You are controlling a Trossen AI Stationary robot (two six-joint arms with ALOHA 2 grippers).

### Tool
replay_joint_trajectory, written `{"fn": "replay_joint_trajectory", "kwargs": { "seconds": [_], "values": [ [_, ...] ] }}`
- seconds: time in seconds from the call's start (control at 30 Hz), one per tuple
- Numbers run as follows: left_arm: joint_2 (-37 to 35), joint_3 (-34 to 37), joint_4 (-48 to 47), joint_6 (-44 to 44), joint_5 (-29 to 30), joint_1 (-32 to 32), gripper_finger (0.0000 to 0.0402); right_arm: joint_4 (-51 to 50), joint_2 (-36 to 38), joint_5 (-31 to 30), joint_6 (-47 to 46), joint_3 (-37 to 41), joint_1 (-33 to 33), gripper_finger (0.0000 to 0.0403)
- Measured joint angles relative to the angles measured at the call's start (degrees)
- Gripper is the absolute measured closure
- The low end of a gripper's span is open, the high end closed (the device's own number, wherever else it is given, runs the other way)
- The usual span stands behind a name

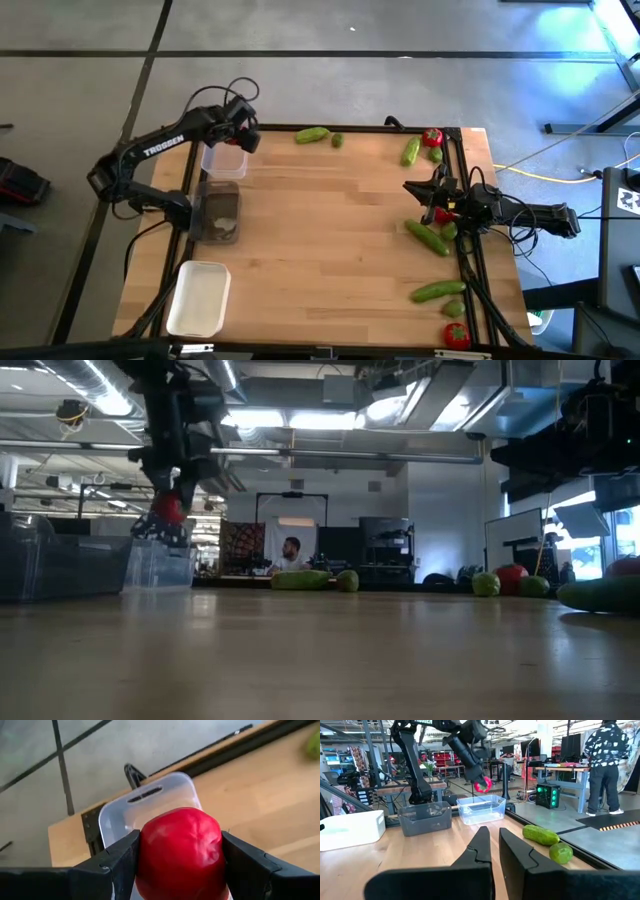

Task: Sort produce into baskets
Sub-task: Put the top left tomato into the transparent bin

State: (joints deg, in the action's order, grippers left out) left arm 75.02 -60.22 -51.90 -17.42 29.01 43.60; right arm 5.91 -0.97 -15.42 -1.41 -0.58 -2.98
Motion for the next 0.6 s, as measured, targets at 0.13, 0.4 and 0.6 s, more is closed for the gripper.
{"fn": "replay_joint_trajectory", "kwargs": {
  "seconds": [0.13, 0.4, 0.6],
  "values": [
    [0.0, 2.59, 0.03, -1.96, -0.02, -0.05, 0.0165, -0.02, -0.02, 0.0, 0.0, 0.0, -0.02, 0.0384],
    [0.0, 7.55, 0.48, -2.83, -0.35, -0.05, 0.0165, -0.02, 0.0, 0.0, 0.0, 0.0, -0.02, 0.0384],
    [0.0, 9.75, 1.8, -1.91, -0.33, -0.05, 0.0165, -0.04, 0.0, 0.0, 0.0, 0.0, -0.02, 0.0384]
  ]
}}
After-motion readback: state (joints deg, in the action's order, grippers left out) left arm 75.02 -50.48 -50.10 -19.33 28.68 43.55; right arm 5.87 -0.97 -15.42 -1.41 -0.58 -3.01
